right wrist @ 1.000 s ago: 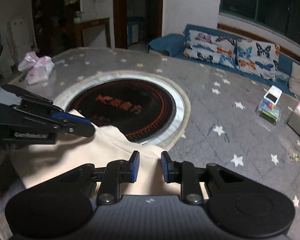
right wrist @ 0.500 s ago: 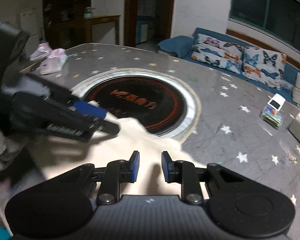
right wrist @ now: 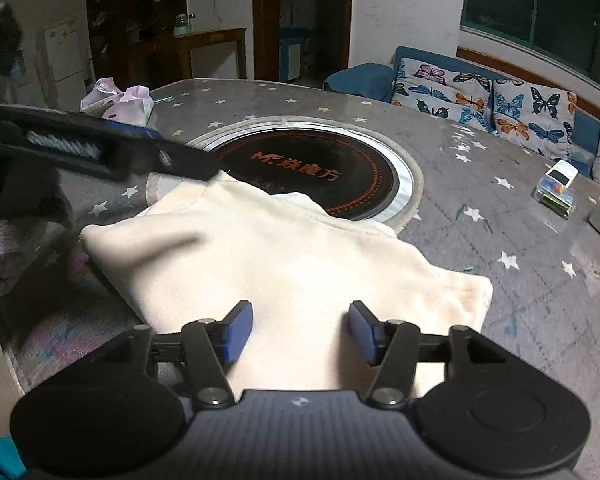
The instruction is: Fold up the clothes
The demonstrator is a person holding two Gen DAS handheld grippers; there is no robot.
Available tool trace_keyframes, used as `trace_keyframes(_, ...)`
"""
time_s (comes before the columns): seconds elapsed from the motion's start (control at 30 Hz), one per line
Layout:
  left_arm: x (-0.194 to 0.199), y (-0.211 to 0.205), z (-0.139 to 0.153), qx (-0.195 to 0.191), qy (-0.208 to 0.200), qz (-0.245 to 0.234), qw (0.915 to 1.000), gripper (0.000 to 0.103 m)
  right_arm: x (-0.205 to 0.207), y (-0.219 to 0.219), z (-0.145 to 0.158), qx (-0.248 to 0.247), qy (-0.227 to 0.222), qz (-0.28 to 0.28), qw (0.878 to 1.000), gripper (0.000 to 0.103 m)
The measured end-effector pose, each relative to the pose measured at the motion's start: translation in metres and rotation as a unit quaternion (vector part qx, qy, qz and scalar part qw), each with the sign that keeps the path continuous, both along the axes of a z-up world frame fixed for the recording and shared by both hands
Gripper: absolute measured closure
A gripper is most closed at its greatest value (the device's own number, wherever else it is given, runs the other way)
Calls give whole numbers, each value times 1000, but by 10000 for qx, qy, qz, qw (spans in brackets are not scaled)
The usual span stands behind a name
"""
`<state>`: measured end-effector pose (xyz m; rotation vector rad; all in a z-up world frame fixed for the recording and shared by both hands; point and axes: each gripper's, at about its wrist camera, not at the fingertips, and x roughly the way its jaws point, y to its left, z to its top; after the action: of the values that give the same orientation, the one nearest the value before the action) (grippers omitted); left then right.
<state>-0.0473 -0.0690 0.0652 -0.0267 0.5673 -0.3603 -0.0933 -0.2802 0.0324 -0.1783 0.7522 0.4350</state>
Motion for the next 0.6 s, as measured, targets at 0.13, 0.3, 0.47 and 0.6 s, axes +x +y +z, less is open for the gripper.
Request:
trace_keyframes(0.13,-2,10,7,-175,-108,224,9995,0,-2,2,-3,-63,-69,-54,9999,27)
trace_keyframes(0.3,0,19,7,-226,-157,515,9983,0,1,1,-5,-35,-13,-161,9999,14)
trace_keyframes(0.47,2,22,4,-200,-72,625,9978,0,4,0,-7,-6,43,-268,9996,1)
trace_keyframes(0.6,3,20,0,-85,22,595,9982,0,6,0,-8,17,87,-354,9993,0)
